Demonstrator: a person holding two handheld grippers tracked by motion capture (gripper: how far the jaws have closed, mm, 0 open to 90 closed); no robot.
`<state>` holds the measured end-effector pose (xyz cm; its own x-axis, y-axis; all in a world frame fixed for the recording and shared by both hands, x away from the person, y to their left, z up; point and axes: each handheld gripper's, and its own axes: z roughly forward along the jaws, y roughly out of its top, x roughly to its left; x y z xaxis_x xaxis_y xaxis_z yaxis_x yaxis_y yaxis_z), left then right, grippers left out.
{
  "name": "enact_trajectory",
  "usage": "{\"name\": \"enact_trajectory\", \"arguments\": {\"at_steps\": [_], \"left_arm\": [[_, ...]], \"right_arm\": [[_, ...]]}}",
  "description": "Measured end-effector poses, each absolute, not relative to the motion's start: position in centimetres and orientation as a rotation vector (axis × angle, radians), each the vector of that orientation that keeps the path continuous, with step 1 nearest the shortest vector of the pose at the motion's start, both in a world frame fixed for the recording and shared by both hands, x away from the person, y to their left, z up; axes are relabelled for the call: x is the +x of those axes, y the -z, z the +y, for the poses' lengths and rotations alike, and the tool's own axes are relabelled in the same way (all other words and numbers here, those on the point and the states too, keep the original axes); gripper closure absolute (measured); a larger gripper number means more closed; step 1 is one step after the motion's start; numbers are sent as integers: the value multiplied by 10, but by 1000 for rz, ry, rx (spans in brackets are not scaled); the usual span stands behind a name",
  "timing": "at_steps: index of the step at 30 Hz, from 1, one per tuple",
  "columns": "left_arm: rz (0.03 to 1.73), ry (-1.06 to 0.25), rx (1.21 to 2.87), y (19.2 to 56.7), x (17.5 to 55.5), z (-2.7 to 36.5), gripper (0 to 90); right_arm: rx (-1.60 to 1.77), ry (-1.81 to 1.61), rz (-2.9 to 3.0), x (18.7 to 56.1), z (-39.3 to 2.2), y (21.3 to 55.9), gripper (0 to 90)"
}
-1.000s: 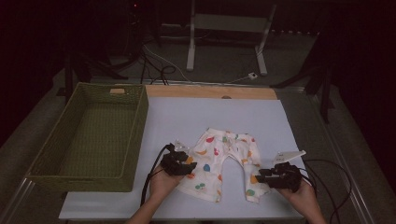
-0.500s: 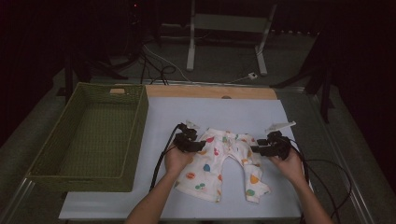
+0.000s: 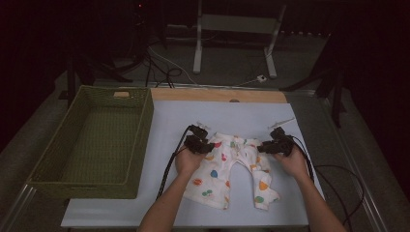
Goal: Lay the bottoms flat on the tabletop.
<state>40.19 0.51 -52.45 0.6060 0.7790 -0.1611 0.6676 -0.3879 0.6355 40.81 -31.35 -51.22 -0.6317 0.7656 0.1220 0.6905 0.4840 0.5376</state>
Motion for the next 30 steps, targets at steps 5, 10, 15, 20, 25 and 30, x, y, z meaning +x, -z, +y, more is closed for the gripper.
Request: {"name": "enact_trajectory", "arguments": {"at_steps": [5, 10, 15, 20, 25, 30], "left_arm": [[1135, -241, 2175, 524, 401, 2, 888], [1166, -320, 2138, 520, 403, 3, 897], [1223, -382, 2052, 509, 412, 14, 898], [1234, -331, 2053, 512, 417, 18, 872], [1212, -296, 2073, 513, 414, 21, 749], [1177, -236, 2067, 512, 398, 29, 677]], "right_arm": [[1255, -841, 2636, 410, -313, 512, 876], [1298, -894, 2603, 416, -313, 509, 889], [1328, -931, 2533, 424, -318, 505, 891], [1354, -955, 2515, 429, -316, 511, 878], [1336, -967, 2521, 423, -319, 512, 730], [1290, -979, 2554, 406, -320, 502, 644]]}}
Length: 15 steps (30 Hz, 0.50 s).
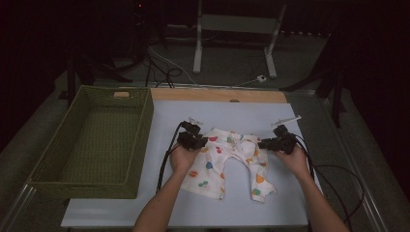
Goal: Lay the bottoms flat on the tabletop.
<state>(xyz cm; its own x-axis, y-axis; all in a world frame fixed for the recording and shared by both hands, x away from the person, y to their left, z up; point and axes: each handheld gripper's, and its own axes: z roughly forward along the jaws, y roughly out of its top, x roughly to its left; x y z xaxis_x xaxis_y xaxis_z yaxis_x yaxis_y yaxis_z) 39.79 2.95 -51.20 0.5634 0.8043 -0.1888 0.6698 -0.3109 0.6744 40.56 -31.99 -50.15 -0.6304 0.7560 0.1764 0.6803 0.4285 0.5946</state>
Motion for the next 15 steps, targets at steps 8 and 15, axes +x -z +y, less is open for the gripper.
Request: {"name": "enact_trajectory", "arguments": {"at_steps": [8, 15], "left_arm": [[1124, -220, 2092, 510, 365, 40, 594], [1098, -206, 2093, 509, 344, 52, 554]], "right_arm": [[1187, -1047, 2582, 360, -317, 481, 574], [1121, -1057, 2632, 324, -313, 483, 571]]}}
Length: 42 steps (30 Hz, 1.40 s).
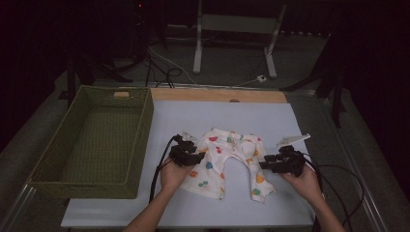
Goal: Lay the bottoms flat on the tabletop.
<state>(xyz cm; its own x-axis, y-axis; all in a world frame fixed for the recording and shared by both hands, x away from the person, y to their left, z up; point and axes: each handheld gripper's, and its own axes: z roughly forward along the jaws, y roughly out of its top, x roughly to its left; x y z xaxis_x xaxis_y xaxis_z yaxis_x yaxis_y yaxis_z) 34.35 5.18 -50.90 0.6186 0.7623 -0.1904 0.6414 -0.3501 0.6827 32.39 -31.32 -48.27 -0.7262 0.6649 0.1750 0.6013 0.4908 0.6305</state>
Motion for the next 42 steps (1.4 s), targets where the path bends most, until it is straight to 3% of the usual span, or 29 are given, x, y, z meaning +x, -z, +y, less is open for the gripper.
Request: {"name": "enact_trajectory", "arguments": {"at_steps": [20, 25, 27, 30, 42], "left_arm": [[1088, -163, 2114, 515, 319, 59, 503], [1079, -159, 2124, 516, 318, 57, 500], [1076, -151, 2127, 517, 318, 56, 500], [1079, -150, 2129, 519, 318, 56, 500], [1075, -148, 2134, 521, 319, 57, 500]], "right_arm": [[1003, -1011, 2789, 259, -296, 505, 592], [939, -971, 2810, 252, -292, 511, 670], [913, -942, 2806, 250, -290, 511, 792], [902, -940, 2811, 251, -289, 512, 886], [919, -1002, 2774, 262, -294, 485, 900]]}}
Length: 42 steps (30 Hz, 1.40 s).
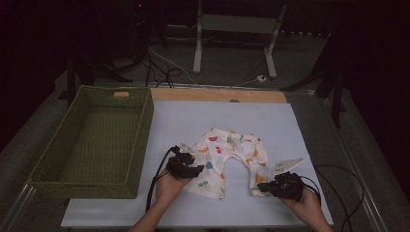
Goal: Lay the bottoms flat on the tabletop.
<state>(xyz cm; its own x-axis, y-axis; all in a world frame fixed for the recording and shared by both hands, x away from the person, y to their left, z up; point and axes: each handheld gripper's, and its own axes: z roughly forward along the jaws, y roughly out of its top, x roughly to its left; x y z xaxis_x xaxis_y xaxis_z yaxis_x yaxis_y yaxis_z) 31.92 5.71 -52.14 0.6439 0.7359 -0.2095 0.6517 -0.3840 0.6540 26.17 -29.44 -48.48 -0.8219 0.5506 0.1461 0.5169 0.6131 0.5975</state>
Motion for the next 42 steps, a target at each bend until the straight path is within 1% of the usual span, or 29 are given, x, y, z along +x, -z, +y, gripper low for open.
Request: {"name": "enact_trajectory", "arguments": {"at_steps": [7, 13, 22, 26, 28, 30, 38, 42], "left_arm": [[1083, -146, 2135, 523, 320, 59, 500], [1087, -144, 2130, 525, 321, 59, 501], [1090, -145, 2119, 526, 324, 60, 500], [1089, -146, 2119, 526, 324, 60, 500], [1088, -146, 2122, 526, 324, 59, 498], [1087, -146, 2125, 525, 324, 59, 495], [1084, -143, 2125, 525, 324, 60, 491], [1090, -149, 2122, 525, 324, 61, 486]], "right_arm": [[952, -980, 2734, 267, -314, 475, 900], [1033, -958, 2702, 272, -338, 481, 900], [1168, -905, 2663, 283, -374, 502, 900], [1142, -976, 2653, 281, -373, 498, 900], [1097, -1029, 2665, 276, -365, 491, 895], [1068, -1053, 2674, 274, -357, 488, 850], [987, -1062, 2740, 271, -332, 487, 779], [970, -1053, 2762, 268, -321, 488, 697]]}}
